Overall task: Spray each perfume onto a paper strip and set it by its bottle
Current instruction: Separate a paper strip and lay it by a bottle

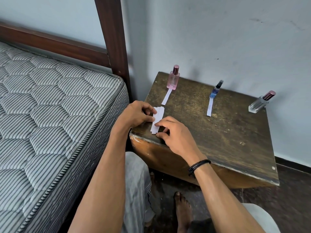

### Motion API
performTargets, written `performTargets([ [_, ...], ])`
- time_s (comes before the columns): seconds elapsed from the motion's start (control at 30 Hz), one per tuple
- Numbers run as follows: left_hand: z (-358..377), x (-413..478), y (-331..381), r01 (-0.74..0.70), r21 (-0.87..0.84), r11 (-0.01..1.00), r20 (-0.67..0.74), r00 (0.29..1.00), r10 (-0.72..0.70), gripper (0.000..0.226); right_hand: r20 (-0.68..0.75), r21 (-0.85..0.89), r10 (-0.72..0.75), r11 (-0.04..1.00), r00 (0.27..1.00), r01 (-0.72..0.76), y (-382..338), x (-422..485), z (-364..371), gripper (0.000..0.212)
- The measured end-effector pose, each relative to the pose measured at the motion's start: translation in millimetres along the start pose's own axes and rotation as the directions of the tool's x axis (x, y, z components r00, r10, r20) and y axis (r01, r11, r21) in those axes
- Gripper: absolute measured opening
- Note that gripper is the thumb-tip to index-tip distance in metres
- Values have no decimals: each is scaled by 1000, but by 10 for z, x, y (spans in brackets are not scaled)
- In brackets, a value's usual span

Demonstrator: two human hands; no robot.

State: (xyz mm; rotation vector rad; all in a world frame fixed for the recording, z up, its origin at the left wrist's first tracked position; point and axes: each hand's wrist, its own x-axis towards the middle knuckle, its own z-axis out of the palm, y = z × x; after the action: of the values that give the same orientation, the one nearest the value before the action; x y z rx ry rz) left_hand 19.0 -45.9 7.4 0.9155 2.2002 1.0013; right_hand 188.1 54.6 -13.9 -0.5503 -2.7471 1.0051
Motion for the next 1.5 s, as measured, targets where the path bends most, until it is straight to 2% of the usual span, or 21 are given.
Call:
performTargets([
  [0.27,28,19,17,-18,41,999,-11,1000,18,25,-42,4,-22,1000,999,22,8,0,2,11],
  [0.5,50,61,-27,-17,38,999,-33,999,18,22,-108,-22,-46,999,993,44,-2,-10,33,11],
  [0.7,68,91,-82,-9,-11,1000,-48,999,8,16,-173,-50,-134,991,976,127,-35,-47,84,12],
  [0.97,59,81,-42,14,-20,1000,-20,1000,-15,22,-212,-176,-257,959,943,222,-88,-106,85,8],
  [1.37,73,74,-10,53,30,998,-49,997,-52,32,-253,-165,-311,947,916,276,9,-53,196,27],
  [1.5,70,82,-7,55,30,998,-44,998,-53,32,-257,-138,-303,951,918,275,37,-31,216,19],
])
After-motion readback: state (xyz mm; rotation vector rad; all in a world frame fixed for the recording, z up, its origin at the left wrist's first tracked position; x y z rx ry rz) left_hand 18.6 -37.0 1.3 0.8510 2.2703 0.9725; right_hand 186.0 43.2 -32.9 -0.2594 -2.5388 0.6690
